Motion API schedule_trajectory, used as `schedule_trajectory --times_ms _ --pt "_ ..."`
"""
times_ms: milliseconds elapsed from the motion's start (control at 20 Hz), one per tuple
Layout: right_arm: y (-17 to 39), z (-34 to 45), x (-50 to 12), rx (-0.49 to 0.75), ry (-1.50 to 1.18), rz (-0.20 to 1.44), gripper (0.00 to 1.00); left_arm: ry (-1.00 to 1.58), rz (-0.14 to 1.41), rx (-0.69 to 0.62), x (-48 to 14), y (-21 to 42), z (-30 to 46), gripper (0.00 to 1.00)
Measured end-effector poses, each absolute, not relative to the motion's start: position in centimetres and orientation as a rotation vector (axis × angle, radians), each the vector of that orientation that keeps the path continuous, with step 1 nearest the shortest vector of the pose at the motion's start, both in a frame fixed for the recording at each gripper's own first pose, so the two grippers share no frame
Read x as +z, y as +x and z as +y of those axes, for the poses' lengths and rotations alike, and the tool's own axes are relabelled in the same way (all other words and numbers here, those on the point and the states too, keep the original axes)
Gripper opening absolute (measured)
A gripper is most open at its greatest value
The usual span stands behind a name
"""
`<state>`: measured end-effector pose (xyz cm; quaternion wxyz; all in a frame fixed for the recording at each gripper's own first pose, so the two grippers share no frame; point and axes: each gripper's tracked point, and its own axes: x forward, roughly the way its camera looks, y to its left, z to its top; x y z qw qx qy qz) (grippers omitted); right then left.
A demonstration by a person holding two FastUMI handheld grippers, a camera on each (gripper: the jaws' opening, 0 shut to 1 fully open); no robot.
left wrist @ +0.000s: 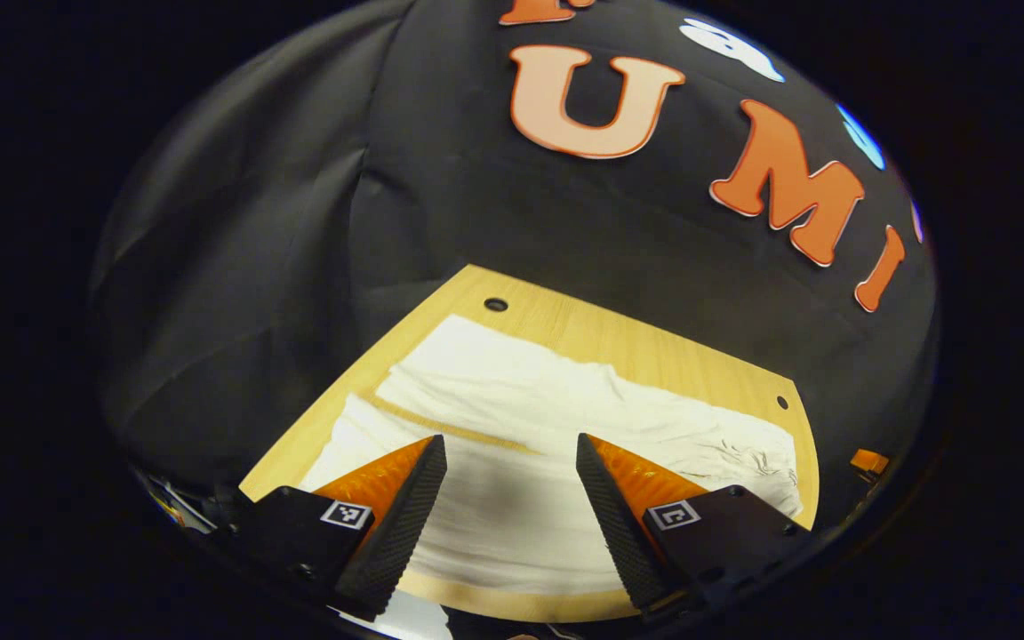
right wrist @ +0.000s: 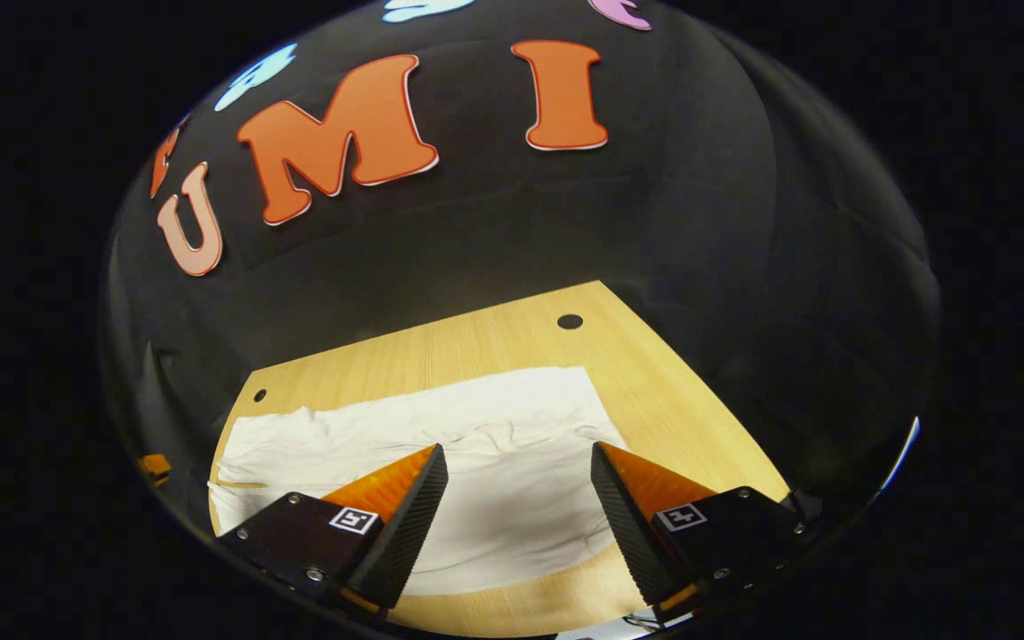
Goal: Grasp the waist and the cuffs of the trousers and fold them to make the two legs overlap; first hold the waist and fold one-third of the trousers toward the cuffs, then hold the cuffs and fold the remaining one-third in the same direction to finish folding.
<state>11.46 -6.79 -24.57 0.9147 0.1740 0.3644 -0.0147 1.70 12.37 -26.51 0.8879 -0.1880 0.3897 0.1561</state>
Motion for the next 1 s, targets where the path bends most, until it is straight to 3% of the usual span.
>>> schedule_trajectory --times_ms 300,1000 --pt "10.4 -6.3 -29.0 -0.043 0.433 0.904 0.96 -0.577 0.954 0.418 -32.4 -2.7 15.0 1.00" --pt "7.9 -5.5 -35.8 -0.089 0.580 1.120 0.96 -0.957 1.131 0.636 -41.8 -11.9 20.6 1.00"
